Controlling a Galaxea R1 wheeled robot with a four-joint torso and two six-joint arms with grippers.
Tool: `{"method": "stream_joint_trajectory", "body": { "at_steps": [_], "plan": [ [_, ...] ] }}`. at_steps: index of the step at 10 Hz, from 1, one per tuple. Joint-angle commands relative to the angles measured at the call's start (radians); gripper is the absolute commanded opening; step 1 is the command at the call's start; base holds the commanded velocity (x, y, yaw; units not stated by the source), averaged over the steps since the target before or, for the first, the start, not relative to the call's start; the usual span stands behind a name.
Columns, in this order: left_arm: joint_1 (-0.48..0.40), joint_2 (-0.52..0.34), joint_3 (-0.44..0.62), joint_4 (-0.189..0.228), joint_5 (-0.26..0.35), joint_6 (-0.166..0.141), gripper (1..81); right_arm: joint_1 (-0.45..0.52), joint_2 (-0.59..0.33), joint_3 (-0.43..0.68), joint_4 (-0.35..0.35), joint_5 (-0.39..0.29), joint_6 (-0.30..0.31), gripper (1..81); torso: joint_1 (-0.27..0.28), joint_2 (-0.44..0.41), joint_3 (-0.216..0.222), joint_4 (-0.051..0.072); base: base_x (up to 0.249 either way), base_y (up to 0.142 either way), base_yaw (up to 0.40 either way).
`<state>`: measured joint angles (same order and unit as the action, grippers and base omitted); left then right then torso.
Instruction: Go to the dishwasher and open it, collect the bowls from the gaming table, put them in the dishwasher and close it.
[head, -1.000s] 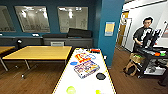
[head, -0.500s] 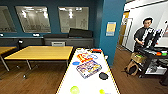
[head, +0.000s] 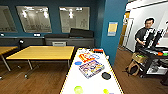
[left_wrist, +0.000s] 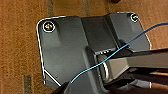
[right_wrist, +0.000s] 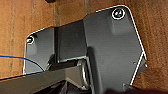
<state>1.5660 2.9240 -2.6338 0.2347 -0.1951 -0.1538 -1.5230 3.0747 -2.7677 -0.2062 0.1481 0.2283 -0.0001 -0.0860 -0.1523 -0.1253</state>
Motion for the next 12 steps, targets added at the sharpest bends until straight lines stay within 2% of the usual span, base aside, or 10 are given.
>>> {"method": "stream_joint_trajectory", "body": {
  "at_steps": [1,5,8,10,12],
  "plan": [
    [-0.036,0.003,0.003,0.008,0.046,0.007,81.1,0.046,-0.006,0.001,-0.007,-0.044,-0.003,81.1,0.0,0.0,0.0,0.0,0.0,0.083,0.0],
    [-0.036,0.006,0.001,0.009,0.045,0.007,81.1,0.045,-0.005,0.002,-0.006,-0.042,-0.001,81.1,0.0,0.0,0.0,0.0,0.0,0.077,0.0],
    [-0.036,0.008,0.005,0.008,0.045,0.007,81.1,0.043,-0.031,0.007,0.004,-0.033,0.005,81.1,0.0,0.0,0.0,0.0,0.0,0.0,0.0],
    [-0.036,0.005,0.006,0.002,0.043,0.005,81.1,0.039,-0.095,0.1,0.005,0.016,0.008,81.1,0.0,0.0,0.0,0.0,0.0,0.0,0.0],
    [-0.033,0.006,0.011,-0.003,0.036,-0.003,81.1,0.049,-0.233,0.336,0.008,0.016,0.011,81.1,0.0,0.0,0.0,0.0,0.0,0.0,0.0]
  ]
}}
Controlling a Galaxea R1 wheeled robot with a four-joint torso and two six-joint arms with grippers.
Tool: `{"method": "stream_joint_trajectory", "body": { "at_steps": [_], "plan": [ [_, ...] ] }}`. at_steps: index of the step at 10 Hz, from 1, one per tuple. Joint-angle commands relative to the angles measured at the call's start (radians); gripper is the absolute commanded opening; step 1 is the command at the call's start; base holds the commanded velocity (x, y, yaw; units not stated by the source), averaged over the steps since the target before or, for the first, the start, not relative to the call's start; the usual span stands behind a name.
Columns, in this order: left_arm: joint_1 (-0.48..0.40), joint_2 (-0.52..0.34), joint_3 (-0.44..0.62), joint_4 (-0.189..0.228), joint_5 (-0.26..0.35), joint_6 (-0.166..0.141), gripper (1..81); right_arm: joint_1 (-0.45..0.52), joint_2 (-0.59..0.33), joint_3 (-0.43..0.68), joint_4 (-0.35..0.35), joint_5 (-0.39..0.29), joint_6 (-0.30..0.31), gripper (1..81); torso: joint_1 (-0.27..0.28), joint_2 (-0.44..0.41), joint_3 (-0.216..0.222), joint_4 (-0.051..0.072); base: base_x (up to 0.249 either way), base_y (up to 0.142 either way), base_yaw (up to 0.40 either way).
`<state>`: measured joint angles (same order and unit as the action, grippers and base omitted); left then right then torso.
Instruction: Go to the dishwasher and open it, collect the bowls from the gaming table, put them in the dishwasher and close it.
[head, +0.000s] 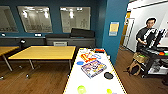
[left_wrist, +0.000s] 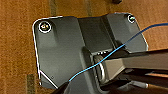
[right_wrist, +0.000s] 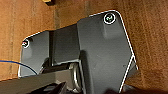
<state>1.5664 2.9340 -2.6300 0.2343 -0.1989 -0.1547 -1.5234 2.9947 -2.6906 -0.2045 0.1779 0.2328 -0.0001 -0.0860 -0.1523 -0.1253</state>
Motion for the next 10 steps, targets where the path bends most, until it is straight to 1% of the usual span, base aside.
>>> {"method": "stream_joint_trajectory", "body": {
  "at_steps": [1,3,6,8,10],
  "plan": [
    [-0.032,-0.007,0.014,-0.003,0.039,-0.003,81.1,0.053,-0.249,0.428,0.002,-0.011,0.007,81.1,0.0,0.0,0.0,0.0,0.0,0.0,0.0],
    [-0.032,-0.005,0.024,-0.004,0.038,-0.003,81.1,0.064,-0.44,0.726,0.007,0.052,0.008,81.1,0.0,0.0,0.0,0.0,0.0,0.0,0.0],
    [-0.033,-0.002,0.039,-0.004,0.033,-0.003,81.1,0.119,-0.683,1.056,0.008,0.057,0.008,81.1,0.0,0.0,0.0,0.0,0.0,0.0,0.0],
    [-0.032,-0.001,0.039,-0.004,0.03,-0.003,81.1,0.175,-0.828,1.221,0.045,0.057,0.008,81.1,0.0,0.0,0.0,0.0,0.0,0.0,0.0],
    [-0.036,-0.001,0.039,-0.004,0.027,-0.003,81.1,0.238,-0.959,1.347,0.095,0.055,0.008,81.1,0.0,0.0,0.0,0.0,0.0,0.0,0.0]
  ]
}}
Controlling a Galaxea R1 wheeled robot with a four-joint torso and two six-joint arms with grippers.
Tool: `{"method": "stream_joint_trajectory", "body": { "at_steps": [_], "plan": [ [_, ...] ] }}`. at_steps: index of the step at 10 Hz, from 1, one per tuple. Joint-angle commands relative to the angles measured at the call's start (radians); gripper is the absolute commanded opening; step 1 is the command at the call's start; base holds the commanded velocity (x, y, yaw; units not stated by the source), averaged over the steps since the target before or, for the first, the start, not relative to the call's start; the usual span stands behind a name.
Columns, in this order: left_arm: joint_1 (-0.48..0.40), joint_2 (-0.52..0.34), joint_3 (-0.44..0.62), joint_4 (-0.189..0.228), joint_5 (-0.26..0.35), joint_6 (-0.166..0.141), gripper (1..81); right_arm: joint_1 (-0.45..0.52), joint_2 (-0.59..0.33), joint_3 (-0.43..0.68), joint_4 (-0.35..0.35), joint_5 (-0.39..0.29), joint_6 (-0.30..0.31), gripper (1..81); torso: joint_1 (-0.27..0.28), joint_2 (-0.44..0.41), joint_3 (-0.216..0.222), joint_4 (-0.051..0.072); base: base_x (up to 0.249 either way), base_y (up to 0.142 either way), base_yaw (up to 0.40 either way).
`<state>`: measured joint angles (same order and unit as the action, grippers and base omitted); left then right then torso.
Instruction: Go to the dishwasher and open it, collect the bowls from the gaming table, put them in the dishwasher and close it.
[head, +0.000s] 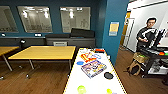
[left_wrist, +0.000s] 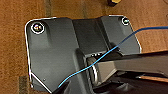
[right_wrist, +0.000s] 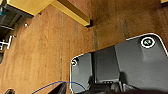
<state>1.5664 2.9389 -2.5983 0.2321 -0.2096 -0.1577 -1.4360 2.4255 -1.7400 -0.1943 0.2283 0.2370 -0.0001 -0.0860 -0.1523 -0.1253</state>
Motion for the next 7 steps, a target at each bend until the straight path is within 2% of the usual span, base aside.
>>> {"method": "stream_joint_trajectory", "body": {
  "at_steps": [1,2,3,6,7],
  "plan": [
    [-0.036,-0.006,0.007,-0.004,0.038,0.0,81.1,0.185,-0.424,0.425,0.108,-0.001,0.002,81.1,0.0,0.0,0.0,0.0,0.0,0.0,0.0],
    [-0.038,-0.006,0.007,-0.004,0.038,0.0,81.1,0.221,-0.454,0.455,0.111,-0.004,0.002,81.1,0.0,0.0,-0.047,0.0,0.0,0.0,0.0],
    [-0.038,-0.006,0.004,-0.004,0.038,0.0,81.1,0.26,-0.48,0.478,0.131,-0.015,0.002,81.1,0.0,0.0,-0.067,0.0,0.0,0.0,0.0],
    [-0.039,-0.007,0.003,-0.004,0.038,0.0,81.1,0.401,-0.55,0.542,0.185,-0.115,0.004,81.1,0.0,0.0,-0.114,0.0,0.0,0.0,0.0],
    [-0.038,-0.006,0.003,-0.004,0.036,0.0,81.1,0.453,-0.561,0.55,0.205,-0.144,0.004,81.1,0.0,0.0,-0.115,0.0,0.0,0.0,0.0]
  ]
}}
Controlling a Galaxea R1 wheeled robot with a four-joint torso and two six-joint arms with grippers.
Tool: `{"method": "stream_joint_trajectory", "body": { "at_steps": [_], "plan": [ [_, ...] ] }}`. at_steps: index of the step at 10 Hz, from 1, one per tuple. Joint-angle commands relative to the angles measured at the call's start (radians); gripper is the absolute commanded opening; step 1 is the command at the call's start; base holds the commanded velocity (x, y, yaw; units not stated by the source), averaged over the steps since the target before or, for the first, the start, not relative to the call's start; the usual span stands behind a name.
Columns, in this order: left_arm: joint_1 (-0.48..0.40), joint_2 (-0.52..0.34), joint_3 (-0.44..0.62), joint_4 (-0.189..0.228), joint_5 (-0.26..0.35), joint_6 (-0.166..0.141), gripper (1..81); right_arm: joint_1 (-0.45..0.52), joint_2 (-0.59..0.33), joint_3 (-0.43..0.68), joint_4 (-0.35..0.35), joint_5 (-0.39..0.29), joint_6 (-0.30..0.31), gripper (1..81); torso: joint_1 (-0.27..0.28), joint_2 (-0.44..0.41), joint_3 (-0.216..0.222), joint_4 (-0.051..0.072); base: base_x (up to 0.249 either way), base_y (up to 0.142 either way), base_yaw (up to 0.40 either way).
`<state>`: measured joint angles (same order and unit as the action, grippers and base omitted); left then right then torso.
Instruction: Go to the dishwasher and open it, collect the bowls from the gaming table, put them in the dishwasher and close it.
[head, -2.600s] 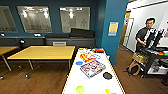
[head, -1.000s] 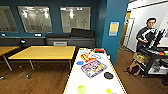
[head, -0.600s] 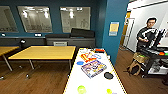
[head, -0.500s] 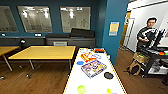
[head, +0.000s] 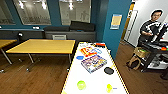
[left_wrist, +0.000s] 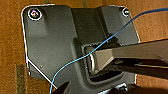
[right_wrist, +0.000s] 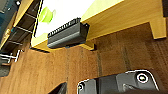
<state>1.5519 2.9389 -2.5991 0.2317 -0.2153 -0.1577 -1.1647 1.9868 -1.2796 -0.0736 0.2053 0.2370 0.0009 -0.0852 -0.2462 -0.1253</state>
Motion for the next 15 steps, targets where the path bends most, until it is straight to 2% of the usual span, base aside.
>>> {"method": "stream_joint_trajectory", "body": {
  "at_steps": [1,4,6,7,13,14,15],
  "plan": [
    [-0.026,-0.006,0.004,-0.003,0.044,0.0,81.1,0.235,-0.121,0.086,0.104,-0.17,0.004,81.1,0.0,0.0,0.0,0.0,0.0,0.0,0.0],
    [-0.028,-0.007,0.004,-0.003,0.044,0.0,81.1,0.419,-0.11,0.054,0.187,-0.305,0.007,81.1,0.0,0.0,-0.007,0.0,0.0,0.0,0.0],
    [-0.031,-0.009,0.002,-0.005,0.044,0.0,81.1,0.522,-0.09,-0.007,0.202,-0.397,0.047,81.1,0.0,0.0,-0.007,0.0,0.0,0.0,0.0],
    [-0.032,-0.009,0.002,-0.005,0.044,0.0,81.1,0.556,-0.08,-0.033,0.202,-0.422,0.064,81.1,0.0,0.0,-0.04,0.0,0.0,0.0,0.0],
    [-0.035,-0.006,0.002,-0.003,0.047,0.0,81.1,0.661,-0.05,-0.144,0.204,-0.51,0.117,81.1,0.001,0.001,-0.146,0.0,0.0,0.0,0.0],
    [-0.037,-0.006,0.002,-0.003,0.047,0.0,81.1,0.68,-0.038,-0.171,0.202,-0.529,0.145,81.1,0.001,0.001,-0.121,0.0,0.0,0.0,0.0],
    [-0.038,-0.006,0.002,-0.003,0.047,0.0,81.1,0.702,-0.024,-0.203,0.204,-0.538,0.18,81.1,0.001,0.002,-0.128,0.0,0.0,0.0,0.0]
  ]
}}
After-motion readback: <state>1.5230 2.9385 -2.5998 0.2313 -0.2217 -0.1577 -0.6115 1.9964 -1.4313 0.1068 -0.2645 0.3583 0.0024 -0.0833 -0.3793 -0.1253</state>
